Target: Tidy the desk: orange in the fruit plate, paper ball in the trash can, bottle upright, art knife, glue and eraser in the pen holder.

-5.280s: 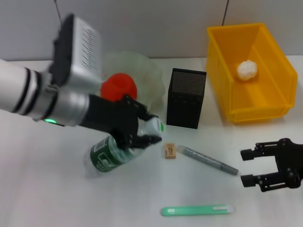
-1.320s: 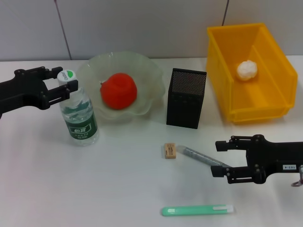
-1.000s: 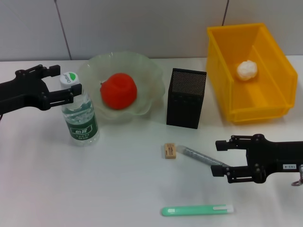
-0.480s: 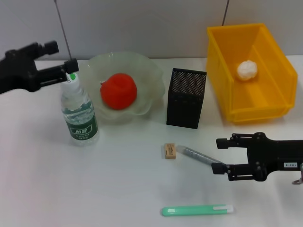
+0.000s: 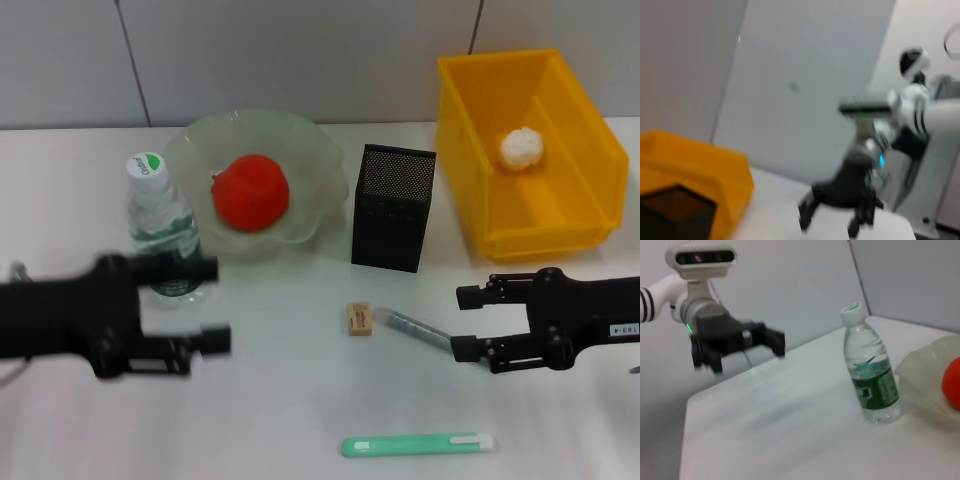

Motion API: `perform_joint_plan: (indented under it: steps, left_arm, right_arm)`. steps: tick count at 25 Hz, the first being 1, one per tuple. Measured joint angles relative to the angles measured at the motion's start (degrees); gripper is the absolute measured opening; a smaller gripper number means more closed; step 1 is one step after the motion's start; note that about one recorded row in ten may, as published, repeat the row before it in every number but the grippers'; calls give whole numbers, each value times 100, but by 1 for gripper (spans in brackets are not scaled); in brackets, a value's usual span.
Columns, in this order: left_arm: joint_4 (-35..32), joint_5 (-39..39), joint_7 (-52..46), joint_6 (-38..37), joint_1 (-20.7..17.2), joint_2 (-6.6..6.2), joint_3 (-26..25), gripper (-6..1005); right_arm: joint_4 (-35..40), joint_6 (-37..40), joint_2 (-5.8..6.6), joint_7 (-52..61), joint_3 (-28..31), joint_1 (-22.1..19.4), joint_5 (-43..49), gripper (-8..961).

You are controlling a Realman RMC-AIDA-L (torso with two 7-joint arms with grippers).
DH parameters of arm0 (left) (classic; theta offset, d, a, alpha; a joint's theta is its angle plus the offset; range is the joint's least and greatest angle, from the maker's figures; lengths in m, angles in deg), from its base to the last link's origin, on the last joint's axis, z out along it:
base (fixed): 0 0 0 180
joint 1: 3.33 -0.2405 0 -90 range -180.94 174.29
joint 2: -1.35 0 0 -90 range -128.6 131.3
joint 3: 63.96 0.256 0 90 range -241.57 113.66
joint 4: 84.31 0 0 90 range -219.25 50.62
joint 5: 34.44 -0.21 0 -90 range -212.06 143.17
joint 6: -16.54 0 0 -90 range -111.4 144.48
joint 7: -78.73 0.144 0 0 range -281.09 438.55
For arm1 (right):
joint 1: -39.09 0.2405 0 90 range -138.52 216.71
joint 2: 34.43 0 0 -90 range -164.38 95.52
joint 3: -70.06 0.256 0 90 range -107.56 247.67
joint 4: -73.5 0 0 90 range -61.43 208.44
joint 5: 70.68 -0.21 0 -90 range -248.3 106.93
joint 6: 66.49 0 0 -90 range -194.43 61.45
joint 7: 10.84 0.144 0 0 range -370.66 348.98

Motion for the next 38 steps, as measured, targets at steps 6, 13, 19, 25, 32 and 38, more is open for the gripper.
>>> perform_joint_plan:
  steps: [6, 13, 19, 25, 32, 38]
  left_arm:
    - [721, -493, 1058, 216, -21, 49, 7, 862]
    - [797, -580, 1175, 394, -51, 35, 45, 862]
    - [802, -583, 1169, 436, -40, 47, 47, 862]
    - [803, -585, 1162, 511, -41, 64, 47, 862]
    - [803, -601, 1128, 517, -5, 60, 56, 862]
    - [803, -655, 1138, 569, 0, 71, 56, 862]
  right_arm:
    - [707, 120, 101, 1030, -1076, 217, 44, 762]
    - [1129, 190, 123, 1926, -2051, 883, 877, 761]
    - [1160, 214, -140, 2021, -2182, 1345, 1722, 761]
    - [1147, 164, -260, 2010, -2355, 1464, 1963, 762]
    - [1163, 109, -303, 2043, -2641, 1480, 1968, 762]
    - [1149, 106, -305, 2045, -2750, 1483, 1971, 762]
